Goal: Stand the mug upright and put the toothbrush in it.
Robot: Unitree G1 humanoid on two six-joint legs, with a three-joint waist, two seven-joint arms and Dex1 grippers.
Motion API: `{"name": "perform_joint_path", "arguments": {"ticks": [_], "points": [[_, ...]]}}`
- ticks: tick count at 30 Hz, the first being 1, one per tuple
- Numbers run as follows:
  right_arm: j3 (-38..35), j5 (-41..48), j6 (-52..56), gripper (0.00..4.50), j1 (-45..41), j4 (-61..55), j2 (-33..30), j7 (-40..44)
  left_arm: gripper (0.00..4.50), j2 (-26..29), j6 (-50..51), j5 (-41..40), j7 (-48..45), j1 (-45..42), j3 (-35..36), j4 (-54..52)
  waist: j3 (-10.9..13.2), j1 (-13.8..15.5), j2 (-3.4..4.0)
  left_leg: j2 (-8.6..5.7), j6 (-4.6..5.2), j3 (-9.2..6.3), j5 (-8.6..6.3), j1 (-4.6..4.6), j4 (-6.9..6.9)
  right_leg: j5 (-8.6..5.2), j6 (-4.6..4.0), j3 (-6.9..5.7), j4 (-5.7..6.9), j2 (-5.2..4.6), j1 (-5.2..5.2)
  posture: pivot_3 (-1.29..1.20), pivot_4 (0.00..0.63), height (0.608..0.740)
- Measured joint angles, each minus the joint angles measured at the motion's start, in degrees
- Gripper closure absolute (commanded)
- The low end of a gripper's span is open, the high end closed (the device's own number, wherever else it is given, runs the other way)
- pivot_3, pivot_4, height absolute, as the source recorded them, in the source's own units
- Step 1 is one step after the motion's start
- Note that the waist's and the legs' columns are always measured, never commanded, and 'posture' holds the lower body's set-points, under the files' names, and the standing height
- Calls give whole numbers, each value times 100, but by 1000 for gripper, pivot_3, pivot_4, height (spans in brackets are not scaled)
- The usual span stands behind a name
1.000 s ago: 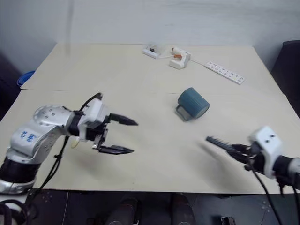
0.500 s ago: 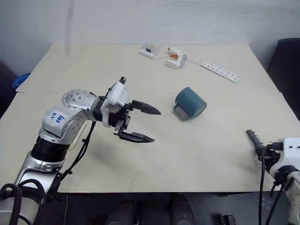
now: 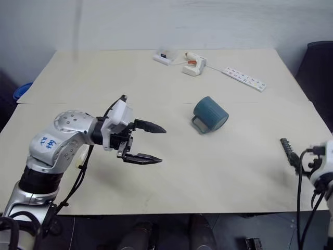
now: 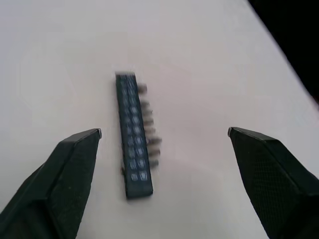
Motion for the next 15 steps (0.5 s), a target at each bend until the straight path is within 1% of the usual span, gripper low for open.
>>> {"name": "perform_joint_path", "arguments": {"ticks": [2,3,5,7,10,13,15], "points": [[299,251,348,329,-236,-785,-296,98,0,117,100,-74,84,141,178,-153,0,-36,-1,4,0,-6,0,2,-2,-2,-4,-4,2,3,2,0,150,740],[650,437,669,329,-537,-1208,-392,107,0,200,157,-116,144,250,315,-223,0,-73,-2,5,-1,-8,0,6,-2,-4,-6,-5,3,4,2,0,150,740],[1342,872,1327,329,-1238,-1913,-198,-42,0,279,254,-169,269,354,475,-308,2,-100,-11,18,-3,-12,-2,6,-3,-7,-13,-8,4,11,2,0,150,740],[2224,1224,1980,329,-1812,-2355,264,-299,0,338,325,-262,398,479,616,-435,2,-75,-13,34,-7,-23,-4,1,-9,-12,-22,-18,4,9,-4,0,150,740],[3193,1237,2447,329,-2126,-2382,744,-622,0,532,392,-273,571,787,862,-565,2,22,-12,32,-9,-29,-5,-24,-10,-13,-21,-28,0,0,-20,0,150,740],[4193,880,2418,329,-2404,-2006,885,-838,0,609,415,-280,731,1036,1040,-629,1,82,-14,14,-7,-23,-4,-86,13,-2,-2,-23,6,-21,-68,0,150,740],[4570,625,2387,329,-2611,-1645,937,-919,0,653,464,-288,818,1118,1066,-690,1,87,-14,-2,-4,-19,-3,-95,17,1,3,-19,0,-35,-71,0,150,740]]}}
